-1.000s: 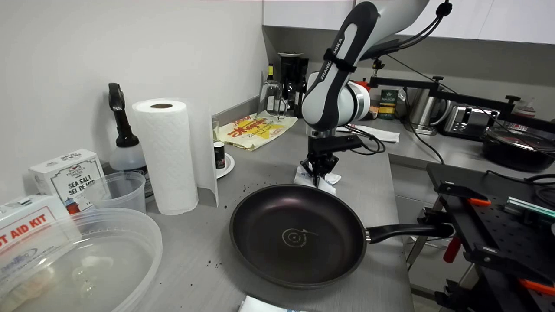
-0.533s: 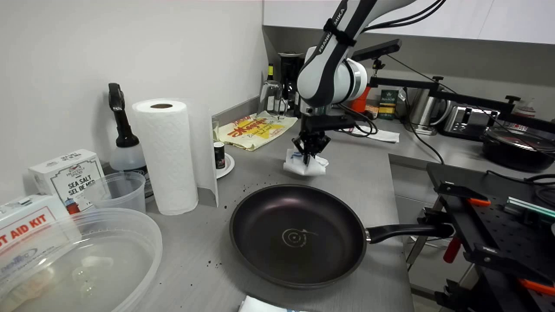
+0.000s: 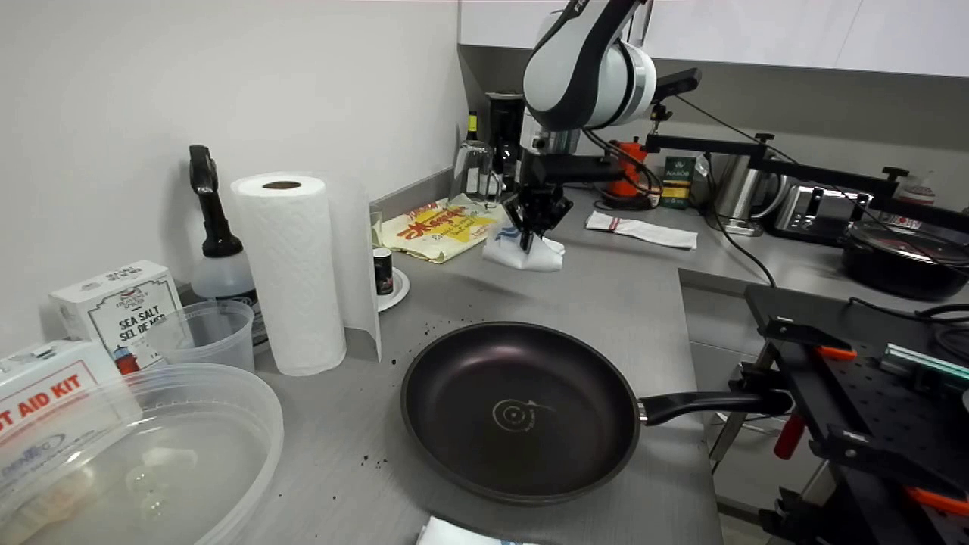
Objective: Use the white cloth to wipe the pan
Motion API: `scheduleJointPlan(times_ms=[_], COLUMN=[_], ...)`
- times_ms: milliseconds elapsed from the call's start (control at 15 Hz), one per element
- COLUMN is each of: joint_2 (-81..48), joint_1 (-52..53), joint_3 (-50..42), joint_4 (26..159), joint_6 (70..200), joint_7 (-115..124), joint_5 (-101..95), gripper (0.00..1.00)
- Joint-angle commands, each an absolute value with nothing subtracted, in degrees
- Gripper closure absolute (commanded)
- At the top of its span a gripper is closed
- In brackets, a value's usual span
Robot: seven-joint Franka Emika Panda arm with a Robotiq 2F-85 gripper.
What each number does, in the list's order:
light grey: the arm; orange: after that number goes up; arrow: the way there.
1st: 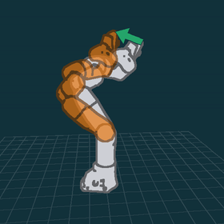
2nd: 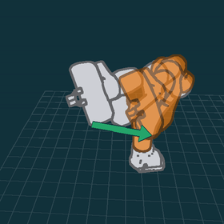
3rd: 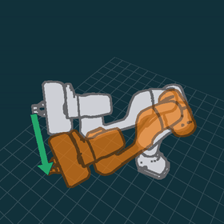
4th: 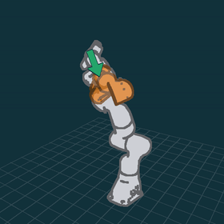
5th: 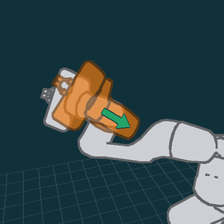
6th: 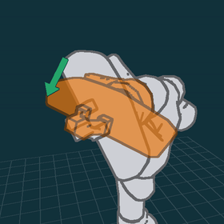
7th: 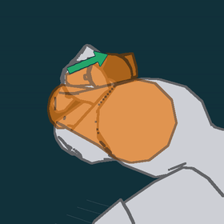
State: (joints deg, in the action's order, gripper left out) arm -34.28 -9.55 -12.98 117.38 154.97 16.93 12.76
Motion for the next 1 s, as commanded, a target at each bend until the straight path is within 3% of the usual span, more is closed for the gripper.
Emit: scheduleJointPlan(times_ms=[0,933], joint_2=[-27.49,-30.18], joint_1=[-5.87,1.25], joint_3=[-12.46,-9.96], joint_4=[124.85,131.66], joint_6=[153.99,154.85], joint_7=[16.78,17.3], joint_5=[9.73,1.88], gripper=[0.97,0.97])
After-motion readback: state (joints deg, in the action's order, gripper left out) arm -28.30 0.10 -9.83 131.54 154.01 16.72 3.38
